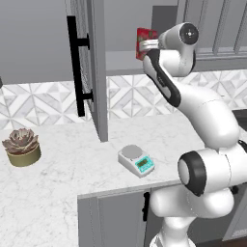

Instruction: Pick the cereal and place it on the digital scale for weighing, and close the cabinet.

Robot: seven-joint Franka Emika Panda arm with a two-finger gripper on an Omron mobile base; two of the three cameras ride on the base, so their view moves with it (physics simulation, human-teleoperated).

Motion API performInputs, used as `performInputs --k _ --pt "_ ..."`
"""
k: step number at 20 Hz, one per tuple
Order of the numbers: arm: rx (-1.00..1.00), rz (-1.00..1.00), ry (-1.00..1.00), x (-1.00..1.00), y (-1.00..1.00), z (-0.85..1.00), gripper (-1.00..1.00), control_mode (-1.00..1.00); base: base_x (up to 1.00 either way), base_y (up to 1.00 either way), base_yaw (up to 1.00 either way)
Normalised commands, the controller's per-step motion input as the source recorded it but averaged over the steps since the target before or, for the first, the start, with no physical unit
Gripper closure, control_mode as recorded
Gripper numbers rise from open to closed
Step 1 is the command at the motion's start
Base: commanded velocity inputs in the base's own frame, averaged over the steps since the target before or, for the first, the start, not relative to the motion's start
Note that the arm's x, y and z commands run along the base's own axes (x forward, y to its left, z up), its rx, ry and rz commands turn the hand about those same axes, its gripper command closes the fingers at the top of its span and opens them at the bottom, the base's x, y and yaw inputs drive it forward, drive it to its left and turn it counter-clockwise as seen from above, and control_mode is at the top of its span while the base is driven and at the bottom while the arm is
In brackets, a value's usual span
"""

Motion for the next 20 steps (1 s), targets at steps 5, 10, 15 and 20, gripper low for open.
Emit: performInputs --k 5,10,15,20 --pt "0.0 0.0 0.0 0.25 0.0 0.0 -1.0 -1.0 0.0 0.0 0.0" --pt "0.0 0.0 0.0 0.21 0.0 0.0 -1.0 -1.0 0.0 0.0 0.0" --pt "0.0 0.0 0.0 0.26 -0.01 0.0 -1.0 -1.0 0.0 0.0 0.0" --pt "0.0 0.0 0.0 0.33 -0.01 -0.02 -1.0 -1.0 0.0 0.0 0.0"
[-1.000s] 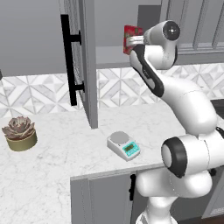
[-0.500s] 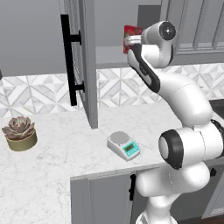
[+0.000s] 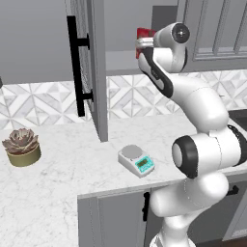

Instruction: Pick the cereal and place it on the digital scale for weighing, and close the cabinet.

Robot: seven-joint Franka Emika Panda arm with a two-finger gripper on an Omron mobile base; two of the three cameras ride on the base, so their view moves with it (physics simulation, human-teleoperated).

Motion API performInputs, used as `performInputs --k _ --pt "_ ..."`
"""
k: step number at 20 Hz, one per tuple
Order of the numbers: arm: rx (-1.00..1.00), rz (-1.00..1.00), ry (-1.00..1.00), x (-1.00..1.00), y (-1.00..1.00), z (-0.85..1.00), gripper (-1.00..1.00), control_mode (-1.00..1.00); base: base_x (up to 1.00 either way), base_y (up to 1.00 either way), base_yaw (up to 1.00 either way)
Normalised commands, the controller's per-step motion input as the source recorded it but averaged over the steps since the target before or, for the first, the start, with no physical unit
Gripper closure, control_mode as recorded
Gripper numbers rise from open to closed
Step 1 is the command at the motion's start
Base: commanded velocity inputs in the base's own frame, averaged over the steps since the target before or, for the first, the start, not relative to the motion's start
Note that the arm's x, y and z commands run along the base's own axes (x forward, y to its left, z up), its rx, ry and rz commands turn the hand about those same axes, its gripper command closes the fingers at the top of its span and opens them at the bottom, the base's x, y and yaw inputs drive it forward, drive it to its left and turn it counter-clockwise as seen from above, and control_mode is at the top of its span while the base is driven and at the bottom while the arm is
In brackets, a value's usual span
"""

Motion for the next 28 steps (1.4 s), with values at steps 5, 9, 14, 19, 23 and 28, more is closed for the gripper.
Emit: performInputs --k 5,9,14,19,23,28 --pt "0.0 0.0 -0.01 0.34 0.0 -0.08 -1.0 -1.0 0.0 0.0 0.0" --pt "0.0 0.0 -0.02 0.21 -0.03 -0.11 -1.0 -1.0 0.0 0.0 0.0" --pt "0.04 0.11 -0.04 0.14 0.42 -0.15 -1.0 -1.0 0.0 0.0 0.0" --pt "0.07 0.13 -0.01 0.46 0.54 -0.03 -1.0 -1.0 0.0 0.0 0.0" --pt "0.02 0.06 -0.02 0.08 0.1 0.11 -1.0 -1.0 0.0 0.0 0.0" --pt "-0.13 -0.26 -0.16 -0.76 0.13 0.5 -1.0 -1.0 0.0 0.0 0.0"
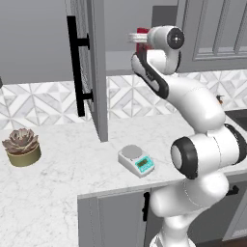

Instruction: Pick the cereal and place it on the digital scale for weighing, and close the cabinet.

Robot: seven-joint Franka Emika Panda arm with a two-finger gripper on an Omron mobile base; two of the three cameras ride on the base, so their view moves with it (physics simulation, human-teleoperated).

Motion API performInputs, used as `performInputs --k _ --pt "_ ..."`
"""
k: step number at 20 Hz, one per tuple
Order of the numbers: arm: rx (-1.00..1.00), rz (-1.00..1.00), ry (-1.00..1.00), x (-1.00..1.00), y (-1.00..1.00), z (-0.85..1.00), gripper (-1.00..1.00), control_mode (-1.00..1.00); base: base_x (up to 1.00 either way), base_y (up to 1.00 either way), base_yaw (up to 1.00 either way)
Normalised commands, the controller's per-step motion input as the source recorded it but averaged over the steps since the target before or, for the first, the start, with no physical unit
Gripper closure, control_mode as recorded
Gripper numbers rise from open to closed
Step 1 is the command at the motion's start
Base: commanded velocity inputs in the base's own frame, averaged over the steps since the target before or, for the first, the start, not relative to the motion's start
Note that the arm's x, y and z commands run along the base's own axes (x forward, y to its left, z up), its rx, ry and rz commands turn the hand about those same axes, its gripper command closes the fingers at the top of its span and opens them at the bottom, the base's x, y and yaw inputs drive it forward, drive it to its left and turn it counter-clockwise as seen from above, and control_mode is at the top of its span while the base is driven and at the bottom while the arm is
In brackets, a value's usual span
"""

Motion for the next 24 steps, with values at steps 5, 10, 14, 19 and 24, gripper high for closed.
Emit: performInputs --k 5,10,14,19,24 --pt "0.0 -0.29 0.1 0.11 -0.21 0.03 -1.0 -1.0 0.0 0.0 0.0" --pt "0.0 -0.03 0.04 0.28 -0.14 0.0 -1.0 -1.0 0.0 0.0 0.0" --pt "0.0 0.0 0.0 0.0 -0.23 0.0 -1.0 -1.0 0.0 0.0 0.0" --pt "0.01 0.0 0.01 0.01 -0.24 0.0 -1.0 -1.0 0.0 0.0 0.0" --pt "0.05 0.04 0.05 0.45 -0.16 -0.05 -1.0 -1.0 0.0 0.0 0.0"
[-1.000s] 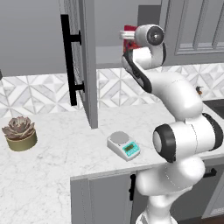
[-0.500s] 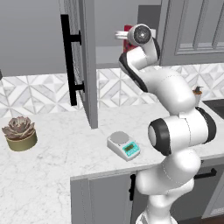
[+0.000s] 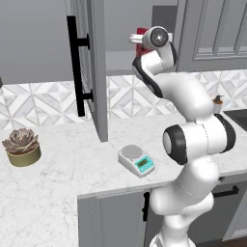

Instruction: Pick the cereal and place it on the digital scale for weighing, and close the cabinet.

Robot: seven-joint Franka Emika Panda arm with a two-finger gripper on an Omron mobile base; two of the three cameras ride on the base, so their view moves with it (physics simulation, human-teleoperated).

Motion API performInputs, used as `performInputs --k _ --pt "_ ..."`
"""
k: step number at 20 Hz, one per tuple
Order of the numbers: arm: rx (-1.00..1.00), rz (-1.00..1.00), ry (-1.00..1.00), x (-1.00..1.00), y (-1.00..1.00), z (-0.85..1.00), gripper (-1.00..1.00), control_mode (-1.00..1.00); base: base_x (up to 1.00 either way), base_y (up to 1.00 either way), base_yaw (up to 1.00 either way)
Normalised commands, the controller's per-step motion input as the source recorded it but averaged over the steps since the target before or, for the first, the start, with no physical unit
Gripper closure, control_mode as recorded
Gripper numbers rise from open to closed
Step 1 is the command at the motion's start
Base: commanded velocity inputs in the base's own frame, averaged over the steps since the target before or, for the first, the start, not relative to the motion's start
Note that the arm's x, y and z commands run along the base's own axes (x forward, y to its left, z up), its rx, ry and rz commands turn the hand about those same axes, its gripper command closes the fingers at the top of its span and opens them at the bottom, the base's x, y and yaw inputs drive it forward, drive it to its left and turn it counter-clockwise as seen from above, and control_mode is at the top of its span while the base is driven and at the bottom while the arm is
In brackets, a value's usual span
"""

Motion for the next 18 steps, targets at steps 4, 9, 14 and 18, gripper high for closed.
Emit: performInputs --k 4,9,14,18 --pt "0.11 0.16 0.01 0.46 0.0 -0.1 -1.0 -1.0 0.0 0.0 0.0" --pt "0.09 0.15 -0.02 0.15 0.0 -0.05 -1.0 -1.0 0.0 0.0 0.0" --pt "0.01 0.09 -0.05 0.0 0.03 0.0 -1.0 -1.0 0.0 0.0 0.0" --pt "0.02 0.1 -0.02 0.15 0.0 -0.09 -1.0 -1.0 0.0 0.0 0.0"
